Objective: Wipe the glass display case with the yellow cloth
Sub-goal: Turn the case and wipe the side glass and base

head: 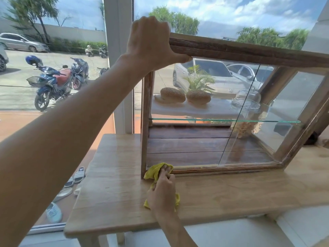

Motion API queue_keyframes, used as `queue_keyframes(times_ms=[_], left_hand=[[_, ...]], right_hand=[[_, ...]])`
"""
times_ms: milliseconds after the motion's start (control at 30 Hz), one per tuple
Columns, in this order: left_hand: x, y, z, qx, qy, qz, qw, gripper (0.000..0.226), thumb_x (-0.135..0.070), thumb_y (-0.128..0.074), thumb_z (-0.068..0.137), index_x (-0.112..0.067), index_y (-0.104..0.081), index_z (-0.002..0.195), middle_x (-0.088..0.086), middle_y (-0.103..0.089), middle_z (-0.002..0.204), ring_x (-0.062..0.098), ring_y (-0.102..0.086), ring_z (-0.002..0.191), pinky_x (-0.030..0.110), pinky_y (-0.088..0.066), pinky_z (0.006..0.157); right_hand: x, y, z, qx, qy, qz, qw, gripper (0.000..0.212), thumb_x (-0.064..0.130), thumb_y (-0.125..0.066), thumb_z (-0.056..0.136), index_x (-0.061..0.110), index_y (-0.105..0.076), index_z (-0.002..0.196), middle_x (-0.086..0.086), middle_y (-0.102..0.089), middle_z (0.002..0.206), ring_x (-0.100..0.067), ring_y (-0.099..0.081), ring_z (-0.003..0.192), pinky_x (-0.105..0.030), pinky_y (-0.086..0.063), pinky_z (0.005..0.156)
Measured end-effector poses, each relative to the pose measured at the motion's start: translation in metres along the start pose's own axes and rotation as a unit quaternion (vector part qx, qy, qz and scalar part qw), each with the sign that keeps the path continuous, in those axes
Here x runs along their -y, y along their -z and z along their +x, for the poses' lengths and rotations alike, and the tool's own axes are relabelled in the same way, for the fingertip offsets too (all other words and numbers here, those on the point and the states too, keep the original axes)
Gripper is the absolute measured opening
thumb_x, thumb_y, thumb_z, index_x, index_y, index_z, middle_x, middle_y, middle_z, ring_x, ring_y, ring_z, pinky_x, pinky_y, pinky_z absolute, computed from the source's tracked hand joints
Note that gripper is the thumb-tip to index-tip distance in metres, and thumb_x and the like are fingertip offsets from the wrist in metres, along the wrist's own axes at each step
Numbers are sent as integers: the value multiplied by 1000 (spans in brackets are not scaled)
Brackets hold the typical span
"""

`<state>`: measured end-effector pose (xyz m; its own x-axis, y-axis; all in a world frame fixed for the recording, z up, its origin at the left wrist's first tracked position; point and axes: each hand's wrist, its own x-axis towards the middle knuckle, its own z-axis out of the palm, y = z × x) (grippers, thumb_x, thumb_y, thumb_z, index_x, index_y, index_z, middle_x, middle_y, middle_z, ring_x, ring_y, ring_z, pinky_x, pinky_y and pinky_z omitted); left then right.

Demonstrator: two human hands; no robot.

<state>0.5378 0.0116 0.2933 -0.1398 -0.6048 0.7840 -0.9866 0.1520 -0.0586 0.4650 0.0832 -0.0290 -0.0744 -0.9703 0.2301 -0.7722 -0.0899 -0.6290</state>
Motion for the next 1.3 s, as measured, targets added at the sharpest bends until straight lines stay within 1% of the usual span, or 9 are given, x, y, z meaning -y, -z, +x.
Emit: queue_keyframes(times_ms=[267, 400, 533, 667, 767, 900, 967, 1067, 1300], left_hand=[[2, -3, 2, -17, 2, -15, 1000, 80, -81, -52, 64, -6, -65, 90, 6, -48, 71, 22, -42, 72, 32, -30, 69], [2, -4, 2, -16, -3, -13, 1000, 81, -82, -51, 63, -7, -65, 89, 5, -48, 69, 22, -43, 71, 32, -30, 69], [2, -3, 2, -8, -1, -12, 1000, 83, -84, -49, 62, -7, -65, 90, -3, -34, 54, 20, -44, 69, 30, -31, 67], [1, -2, 2, 5, -9, -13, 1000, 87, -88, -47, 59, -8, -66, 89, -6, -32, 53, 19, -45, 67, 29, -33, 67], [2, -1, 4, 10, -14, -13, 1000, 89, -89, -46, 58, -8, -66, 88, -6, -34, 53, 19, -47, 67, 29, -35, 68], [8, 5, 5, 28, -38, 13, 999, 93, -90, -42, 57, -5, -65, 88, -3, -35, 53, 20, -46, 66, 31, -35, 68], [11, 5, 6, 31, -50, 24, 998, 93, -88, -42, 58, -5, -65, 92, 0, -43, 58, 21, -46, 69, 32, -36, 69], [13, 5, 7, 29, -60, 18, 998, 90, -87, -45, 60, -6, -66, 94, 4, -53, 68, 21, -46, 70, 33, -37, 71], [12, 5, 7, 30, -64, 28, 997, 89, -87, -44, 61, -5, -66, 91, -5, -34, 52, 20, -46, 65, 30, -34, 69]], right_hand=[[18, -16, -7, 66, 58, 7, 996, 71, 2, -47, 85, 0, -16, 148, -15, -41, 143, -26, -34, 132, -29, -32, 111], [11, -13, -7, 78, 58, 62, 993, 61, 3, -46, 86, 8, -32, 145, -10, -49, 123, -22, -51, 110, -25, -43, 98], [-10, 3, 0, 116, 76, 131, 982, 30, 7, -48, 89, 16, -61, 114, -3, -57, 97, -16, -54, 86, -24, -43, 78], [-18, 39, 12, 78, 86, 206, 972, 22, -1, -51, 85, 14, -66, 90, 12, -59, 74, -5, -53, 67, -20, -40, 68], [10, 81, 29, -124, 219, 173, 952, 36, -7, -48, 78, 1, -64, 110, 4, -60, 89, -16, -56, 81, -4, -38, 75], [50, 136, 84, -278, 456, -23, 845, 57, -9, -49, 79, 2, -49, 134, -5, -50, 140, -23, -54, 111, -27, -39, 98], [62, 155, 113, -293, 509, -155, 794, 61, -7, -54, 80, 9, -47, 138, -3, -40, 147, -21, -48, 121, -31, -34, 100], [65, 166, 142, -250, 561, -281, 737, 52, 6, -40, 92, 10, -38, 143, -5, -36, 151, -22, -34, 138, -37, -28, 111], [49, 151, 148, -196, 593, -279, 730, 60, 10, -46, 87, 4, -30, 145, -8, -27, 153, -23, -22, 143, -37, -19, 118]])
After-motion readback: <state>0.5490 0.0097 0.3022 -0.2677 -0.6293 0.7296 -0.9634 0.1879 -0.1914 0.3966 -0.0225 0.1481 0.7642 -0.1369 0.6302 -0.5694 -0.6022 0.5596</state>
